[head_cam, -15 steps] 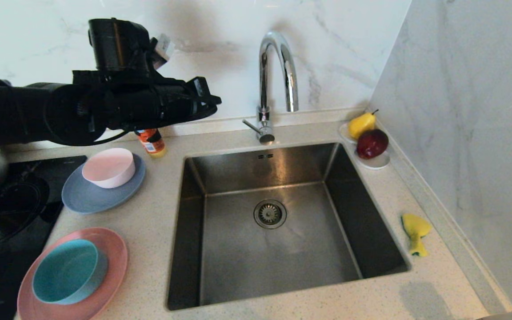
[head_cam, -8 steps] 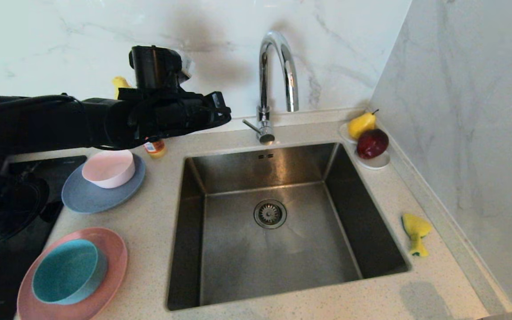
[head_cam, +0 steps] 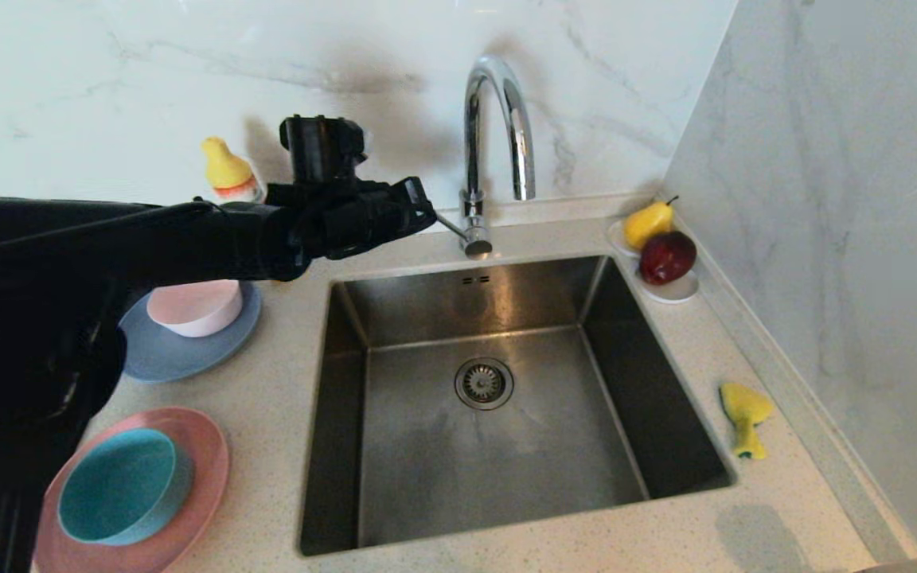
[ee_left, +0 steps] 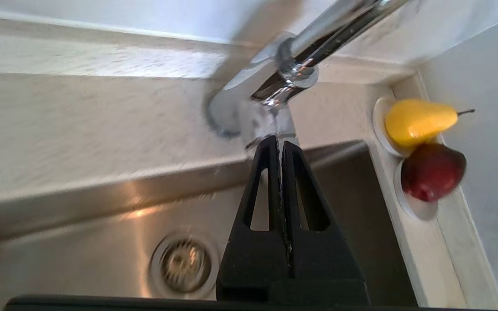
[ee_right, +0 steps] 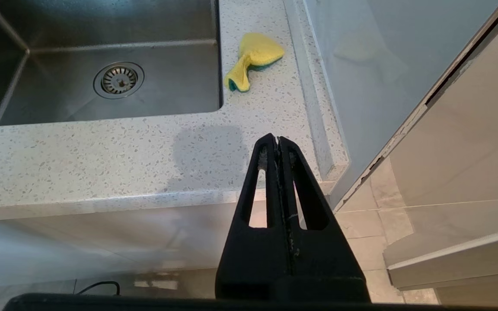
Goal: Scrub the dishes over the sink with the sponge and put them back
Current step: Turn on the faucet
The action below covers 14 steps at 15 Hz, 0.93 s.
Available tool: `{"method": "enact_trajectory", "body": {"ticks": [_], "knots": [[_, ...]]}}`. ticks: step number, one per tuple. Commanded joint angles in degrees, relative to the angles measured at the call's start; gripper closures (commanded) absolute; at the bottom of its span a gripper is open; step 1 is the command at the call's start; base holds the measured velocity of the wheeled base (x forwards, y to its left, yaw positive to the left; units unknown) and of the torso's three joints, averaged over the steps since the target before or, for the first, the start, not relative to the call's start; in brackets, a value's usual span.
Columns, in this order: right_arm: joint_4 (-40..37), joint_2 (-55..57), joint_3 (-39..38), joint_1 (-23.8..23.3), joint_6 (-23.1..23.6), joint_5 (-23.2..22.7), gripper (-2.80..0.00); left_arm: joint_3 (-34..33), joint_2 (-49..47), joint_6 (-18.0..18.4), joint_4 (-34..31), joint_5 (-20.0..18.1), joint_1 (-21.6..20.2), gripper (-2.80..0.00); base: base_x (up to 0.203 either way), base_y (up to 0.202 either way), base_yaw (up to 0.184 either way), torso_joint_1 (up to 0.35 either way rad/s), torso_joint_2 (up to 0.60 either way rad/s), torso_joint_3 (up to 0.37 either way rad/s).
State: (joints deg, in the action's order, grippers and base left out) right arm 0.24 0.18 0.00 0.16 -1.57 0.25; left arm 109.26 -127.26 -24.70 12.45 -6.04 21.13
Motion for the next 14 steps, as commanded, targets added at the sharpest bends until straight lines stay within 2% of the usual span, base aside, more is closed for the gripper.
{"method": "enact_trajectory", "body": {"ticks": [1,7,12,14], "knots": [[0.0,0.0,0.0,0.0,0.0,0.0,0.00,0.4,-3.3,-0.1,2.8,0.5,0.8,0.00,0.000,0.000,0.000,0.000,0.00,0.000],[0.0,0.0,0.0,0.0,0.0,0.0,0.00,0.5,-4.8,0.0,5.4,0.6,0.7,0.00,0.000,0.000,0.000,0.000,0.00,0.000],[0.0,0.0,0.0,0.0,0.0,0.0,0.00,0.3,-4.2,-0.4,4.4,0.3,0.8,0.00,0.000,0.000,0.000,0.000,0.00,0.000],[0.0,0.0,0.0,0.0,0.0,0.0,0.00,-0.3,-4.0,-1.8,3.4,0.3,1.1,0.00,0.000,0.000,0.000,0.000,0.00,0.000]]}}
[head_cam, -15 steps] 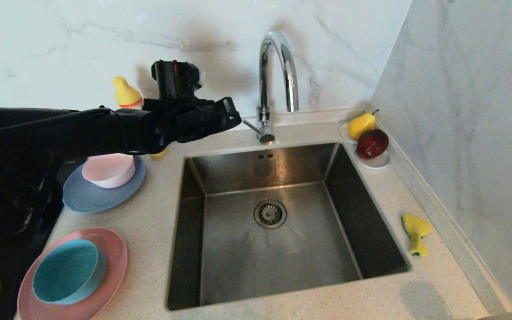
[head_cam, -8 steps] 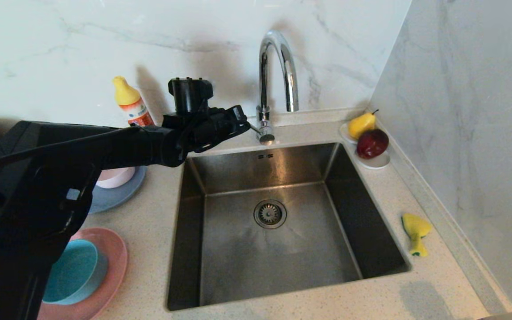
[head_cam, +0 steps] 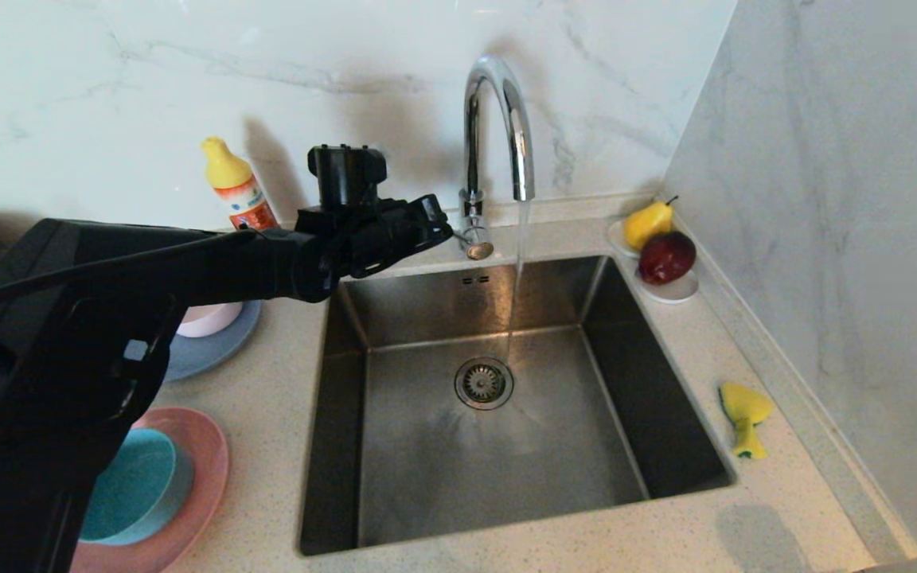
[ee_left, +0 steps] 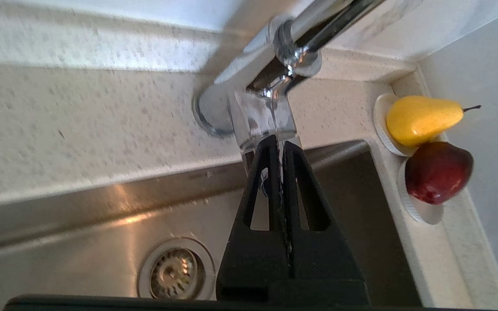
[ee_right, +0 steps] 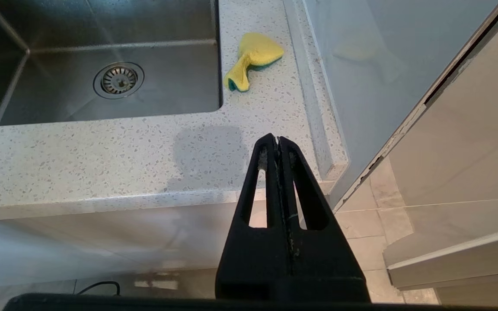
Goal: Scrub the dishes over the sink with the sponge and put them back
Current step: Turn on the faucet
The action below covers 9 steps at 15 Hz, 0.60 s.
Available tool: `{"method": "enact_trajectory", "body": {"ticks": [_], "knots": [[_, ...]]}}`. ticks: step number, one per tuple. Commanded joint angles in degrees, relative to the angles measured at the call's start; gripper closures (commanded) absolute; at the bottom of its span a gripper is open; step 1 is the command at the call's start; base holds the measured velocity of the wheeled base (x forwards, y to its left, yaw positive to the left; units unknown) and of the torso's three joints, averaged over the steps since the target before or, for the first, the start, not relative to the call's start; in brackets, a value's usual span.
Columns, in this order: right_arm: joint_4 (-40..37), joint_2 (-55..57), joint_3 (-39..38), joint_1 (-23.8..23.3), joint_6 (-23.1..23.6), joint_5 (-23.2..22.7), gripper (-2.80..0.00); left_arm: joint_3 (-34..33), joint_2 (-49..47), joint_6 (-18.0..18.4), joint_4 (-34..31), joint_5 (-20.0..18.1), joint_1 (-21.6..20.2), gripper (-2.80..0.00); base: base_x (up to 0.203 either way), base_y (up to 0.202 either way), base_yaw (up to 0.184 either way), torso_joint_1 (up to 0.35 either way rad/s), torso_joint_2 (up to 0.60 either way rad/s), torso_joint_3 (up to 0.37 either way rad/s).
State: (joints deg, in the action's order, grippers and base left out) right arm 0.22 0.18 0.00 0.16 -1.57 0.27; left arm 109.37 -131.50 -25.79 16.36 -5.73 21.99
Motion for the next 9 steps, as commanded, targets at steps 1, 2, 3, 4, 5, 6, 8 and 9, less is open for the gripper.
{"method": "enact_trajectory", "body": {"ticks": [1,2,3,4,5,6,8,9], "knots": [[0.0,0.0,0.0,0.0,0.0,0.0,0.00,-0.6,0.3,-1.2,-1.3,0.1,0.6,0.00,0.000,0.000,0.000,0.000,0.00,0.000],[0.0,0.0,0.0,0.0,0.0,0.0,0.00,-0.9,0.5,-1.4,-2.0,0.1,0.7,0.00,0.000,0.000,0.000,0.000,0.00,0.000],[0.0,0.0,0.0,0.0,0.0,0.0,0.00,-1.2,0.8,-1.5,-2.2,0.1,0.7,0.00,0.000,0.000,0.000,0.000,0.00,0.000],[0.0,0.0,0.0,0.0,0.0,0.0,0.00,-1.6,1.1,-1.5,-2.3,0.1,0.8,0.00,0.000,0.000,0.000,0.000,0.00,0.000],[0.0,0.0,0.0,0.0,0.0,0.0,0.00,-1.8,1.6,-1.5,-2.3,0.2,0.8,0.00,0.000,0.000,0.000,0.000,0.00,0.000],[0.0,0.0,0.0,0.0,0.0,0.0,0.00,-1.6,1.8,-1.5,-2.2,0.4,0.7,0.00,0.000,0.000,0.000,0.000,0.00,0.000],[0.0,0.0,0.0,0.0,0.0,0.0,0.00,-0.6,3.7,-1.5,-2.3,2.5,0.6,0.00,0.000,0.000,0.000,0.000,0.00,0.000],[0.0,0.0,0.0,0.0,0.0,0.0,0.00,-0.6,5.4,-1.4,-2.3,3.0,0.3,0.00,0.000,0.000,0.000,0.000,0.00,0.000]]}}
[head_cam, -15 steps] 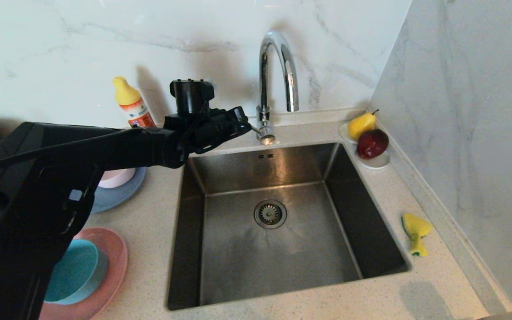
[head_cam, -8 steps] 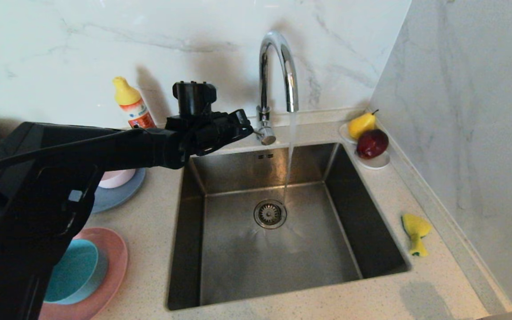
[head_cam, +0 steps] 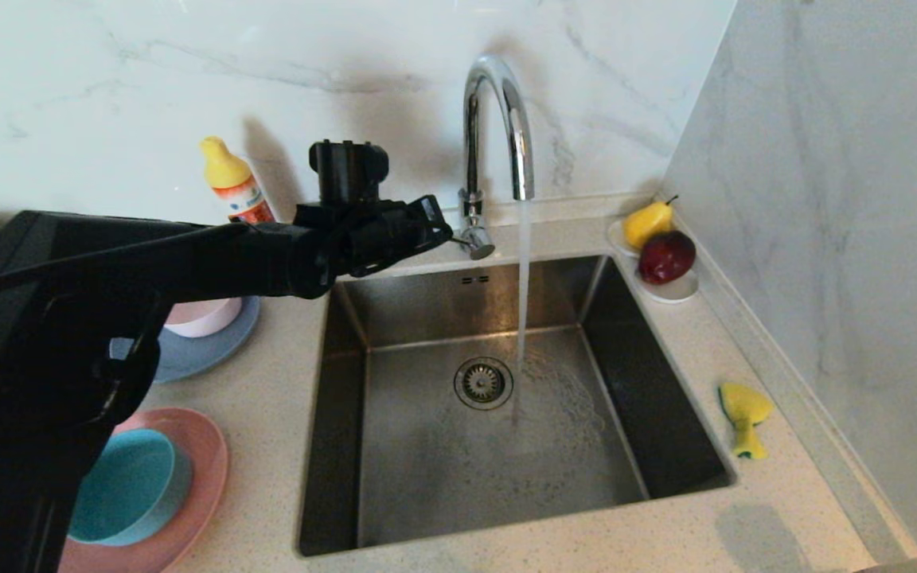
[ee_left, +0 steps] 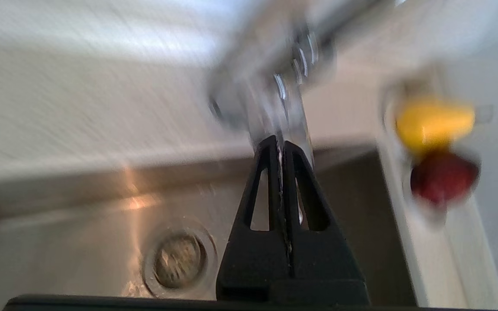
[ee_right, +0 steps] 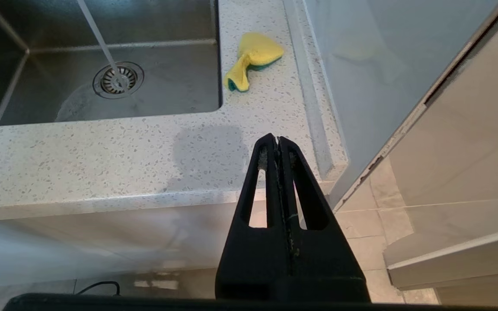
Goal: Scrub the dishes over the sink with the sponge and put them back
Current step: Turn on the faucet, then pick up a bowl and the sponge
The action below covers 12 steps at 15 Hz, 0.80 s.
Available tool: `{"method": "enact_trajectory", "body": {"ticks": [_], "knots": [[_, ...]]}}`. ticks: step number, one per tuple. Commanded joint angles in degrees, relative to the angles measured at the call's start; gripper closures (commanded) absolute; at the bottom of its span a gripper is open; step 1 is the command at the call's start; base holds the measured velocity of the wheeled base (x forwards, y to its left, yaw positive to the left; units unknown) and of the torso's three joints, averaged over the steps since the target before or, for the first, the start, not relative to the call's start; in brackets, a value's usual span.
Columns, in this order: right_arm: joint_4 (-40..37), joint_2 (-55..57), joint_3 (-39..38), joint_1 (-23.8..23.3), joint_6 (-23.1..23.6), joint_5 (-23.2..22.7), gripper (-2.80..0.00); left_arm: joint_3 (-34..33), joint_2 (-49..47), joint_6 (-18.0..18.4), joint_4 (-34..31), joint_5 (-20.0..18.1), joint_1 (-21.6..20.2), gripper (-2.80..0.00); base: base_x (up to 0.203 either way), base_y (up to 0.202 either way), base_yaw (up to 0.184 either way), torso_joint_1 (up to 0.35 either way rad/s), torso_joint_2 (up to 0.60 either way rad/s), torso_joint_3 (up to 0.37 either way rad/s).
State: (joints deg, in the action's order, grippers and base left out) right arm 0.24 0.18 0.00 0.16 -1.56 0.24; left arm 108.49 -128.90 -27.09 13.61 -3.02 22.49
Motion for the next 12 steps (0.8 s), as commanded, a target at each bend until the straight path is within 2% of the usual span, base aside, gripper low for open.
{"method": "enact_trajectory", "body": {"ticks": [1,4,6,9,12], "knots": [[0.0,0.0,0.0,0.0,0.0,0.0,0.00,-0.1,4.9,-0.1,0.4,0.8,-0.5,0.00,0.000,0.000,0.000,0.000,0.00,0.000],[0.0,0.0,0.0,0.0,0.0,0.0,0.00,-3.4,14.5,0.2,0.4,3.6,-0.9,0.00,0.000,0.000,0.000,0.000,0.00,0.000],[0.0,0.0,0.0,0.0,0.0,0.0,0.00,-8.0,22.6,1.7,0.6,6.1,-0.9,0.00,0.000,0.000,0.000,0.000,0.00,0.000],[0.0,0.0,0.0,0.0,0.0,0.0,0.00,-18.1,35.0,7.9,1.8,16.5,-0.9,0.00,0.000,0.000,0.000,0.000,0.00,0.000],[0.0,0.0,0.0,0.0,0.0,0.0,0.00,-33.1,49.5,15.8,7.1,23.2,-0.9,0.00,0.000,0.000,0.000,0.000,0.00,0.000]]}}
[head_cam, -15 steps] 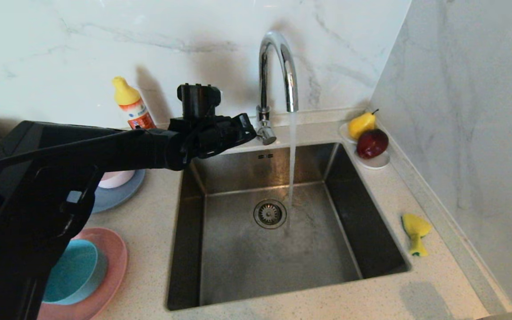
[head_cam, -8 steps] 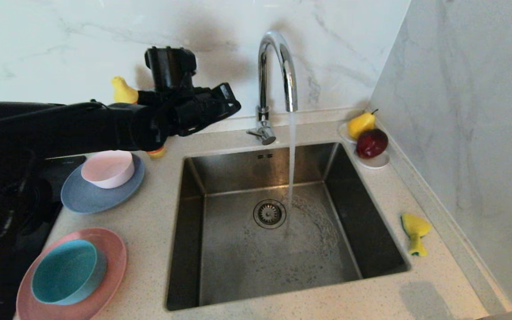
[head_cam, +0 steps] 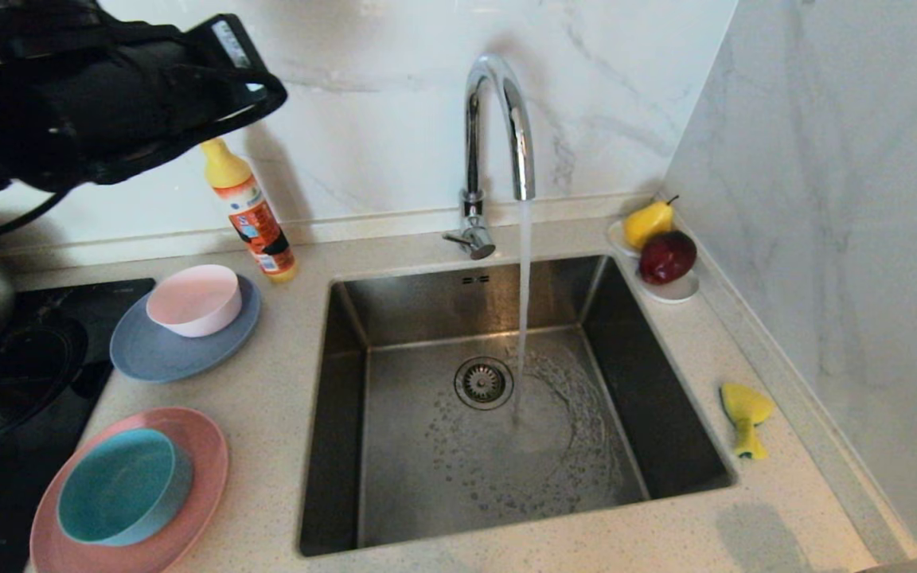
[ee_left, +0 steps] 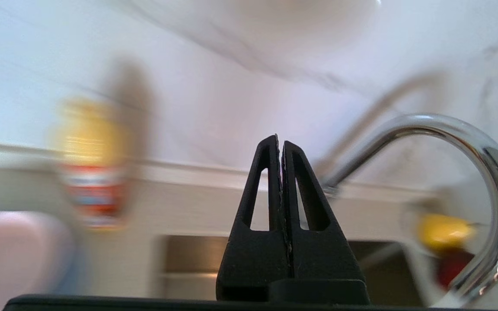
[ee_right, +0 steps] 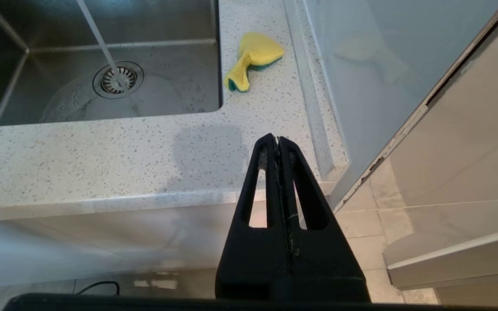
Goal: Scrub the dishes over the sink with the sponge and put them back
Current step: Pick up a bowl and the sponge
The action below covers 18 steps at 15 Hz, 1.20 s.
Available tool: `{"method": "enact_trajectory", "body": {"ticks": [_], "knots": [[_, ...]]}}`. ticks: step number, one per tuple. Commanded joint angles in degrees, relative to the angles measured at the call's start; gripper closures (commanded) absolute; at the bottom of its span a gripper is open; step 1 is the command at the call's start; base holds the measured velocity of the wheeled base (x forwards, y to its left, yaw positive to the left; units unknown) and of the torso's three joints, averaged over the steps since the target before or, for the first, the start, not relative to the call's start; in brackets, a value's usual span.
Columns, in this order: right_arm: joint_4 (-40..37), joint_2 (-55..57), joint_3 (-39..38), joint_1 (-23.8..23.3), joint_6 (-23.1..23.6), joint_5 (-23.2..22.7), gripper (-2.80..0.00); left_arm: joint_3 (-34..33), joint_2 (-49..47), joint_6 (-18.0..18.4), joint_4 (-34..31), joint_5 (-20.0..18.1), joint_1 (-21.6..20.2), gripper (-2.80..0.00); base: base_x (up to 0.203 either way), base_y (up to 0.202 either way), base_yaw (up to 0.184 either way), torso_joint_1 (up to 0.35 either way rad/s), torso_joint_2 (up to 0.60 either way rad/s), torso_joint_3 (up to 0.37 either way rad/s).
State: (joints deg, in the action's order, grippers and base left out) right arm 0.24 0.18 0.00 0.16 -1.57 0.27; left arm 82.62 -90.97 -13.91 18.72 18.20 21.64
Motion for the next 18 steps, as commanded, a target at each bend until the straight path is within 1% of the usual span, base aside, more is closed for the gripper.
{"method": "enact_trajectory", "body": {"ticks": [1,3,4,6,8,9,11,13,15,16,17,18], "knots": [[0.0,0.0,0.0,0.0,0.0,0.0,0.00,-12.4,16.6,5.3,4.3,3.7,-0.1,0.00,0.000,0.000,0.000,0.000,0.00,0.000],[0.0,0.0,0.0,0.0,0.0,0.0,0.00,-21.3,25.9,10.3,7.6,7.2,-0.1,0.00,0.000,0.000,0.000,0.000,0.00,0.000],[0.0,0.0,0.0,0.0,0.0,0.0,0.00,-25.8,31.0,12.0,8.5,8.7,-0.1,0.00,0.000,0.000,0.000,0.000,0.00,0.000],[0.0,0.0,0.0,0.0,0.0,0.0,0.00,-33.9,39.9,14.2,9.6,11.1,-0.9,0.00,0.000,0.000,0.000,0.000,0.00,0.000],[0.0,0.0,0.0,0.0,0.0,0.0,0.00,-40.7,47.6,15.3,10.0,13.1,-4.1,0.00,0.000,0.000,0.000,0.000,0.00,0.000],[0.0,0.0,0.0,0.0,0.0,0.0,0.00,-43.8,51.1,15.5,10.1,13.7,-6.9,0.00,0.000,0.000,0.000,0.000,0.00,0.000],[0.0,0.0,0.0,0.0,0.0,0.0,0.00,-48.9,57.5,15.8,9.9,14.0,-12.1,0.00,0.000,0.000,0.000,0.000,0.00,0.000],[0.0,0.0,0.0,0.0,0.0,0.0,0.00,-55.2,64.3,15.9,9.7,13.9,-15.1,0.00,0.000,0.000,0.000,0.000,0.00,0.000],[0.0,0.0,0.0,0.0,0.0,0.0,0.00,-61.2,69.6,15.9,9.5,13.8,-17.0,0.00,0.000,0.000,0.000,0.000,0.00,0.000],[0.0,0.0,0.0,0.0,0.0,0.0,0.00,-62.7,70.8,15.9,9.3,13.7,-17.7,0.00,0.000,0.000,0.000,0.000,0.00,0.000],[0.0,0.0,0.0,0.0,0.0,0.0,0.00,-64.4,72.1,15.9,9.2,13.7,-17.7,0.00,0.000,0.000,0.000,0.000,0.00,0.000],[0.0,0.0,0.0,0.0,0.0,0.0,0.00,-67.8,74.0,15.7,9.5,13.7,-17.7,0.00,0.000,0.000,0.000,0.000,0.00,0.000]]}}
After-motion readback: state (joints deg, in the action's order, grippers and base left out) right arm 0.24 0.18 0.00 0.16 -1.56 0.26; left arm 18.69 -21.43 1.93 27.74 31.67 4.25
